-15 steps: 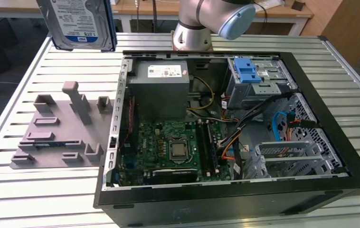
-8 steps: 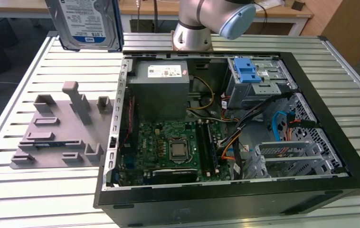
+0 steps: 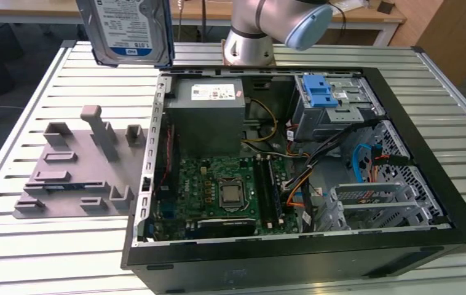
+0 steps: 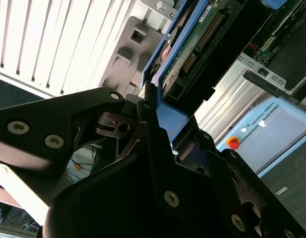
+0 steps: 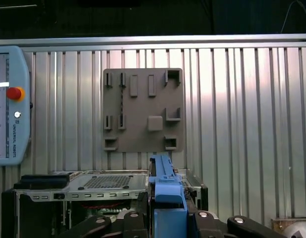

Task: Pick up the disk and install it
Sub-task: 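Pick up the disk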

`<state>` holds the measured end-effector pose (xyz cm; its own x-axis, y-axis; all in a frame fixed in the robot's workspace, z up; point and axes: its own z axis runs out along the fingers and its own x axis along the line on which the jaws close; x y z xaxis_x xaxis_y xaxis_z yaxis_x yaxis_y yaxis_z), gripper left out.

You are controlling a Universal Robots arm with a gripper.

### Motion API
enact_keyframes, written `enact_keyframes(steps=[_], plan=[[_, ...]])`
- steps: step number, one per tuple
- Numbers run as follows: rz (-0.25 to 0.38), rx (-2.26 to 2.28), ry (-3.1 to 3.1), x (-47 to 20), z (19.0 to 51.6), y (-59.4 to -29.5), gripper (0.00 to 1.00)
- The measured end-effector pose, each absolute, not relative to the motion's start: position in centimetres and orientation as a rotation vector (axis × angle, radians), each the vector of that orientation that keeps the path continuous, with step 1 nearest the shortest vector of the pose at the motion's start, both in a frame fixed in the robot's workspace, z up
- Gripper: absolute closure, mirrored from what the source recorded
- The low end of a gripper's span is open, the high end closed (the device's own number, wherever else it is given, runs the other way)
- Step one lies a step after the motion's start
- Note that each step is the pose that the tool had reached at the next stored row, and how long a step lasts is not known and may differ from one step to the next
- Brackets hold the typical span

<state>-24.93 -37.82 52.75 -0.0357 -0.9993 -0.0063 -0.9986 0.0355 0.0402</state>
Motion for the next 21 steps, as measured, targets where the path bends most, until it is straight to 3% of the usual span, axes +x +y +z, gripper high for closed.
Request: enact_keyframes(steps=[21], plan=[[-0.051, 2.165, -2.244, -19.7, 52.4, -39.8, 0.64]])
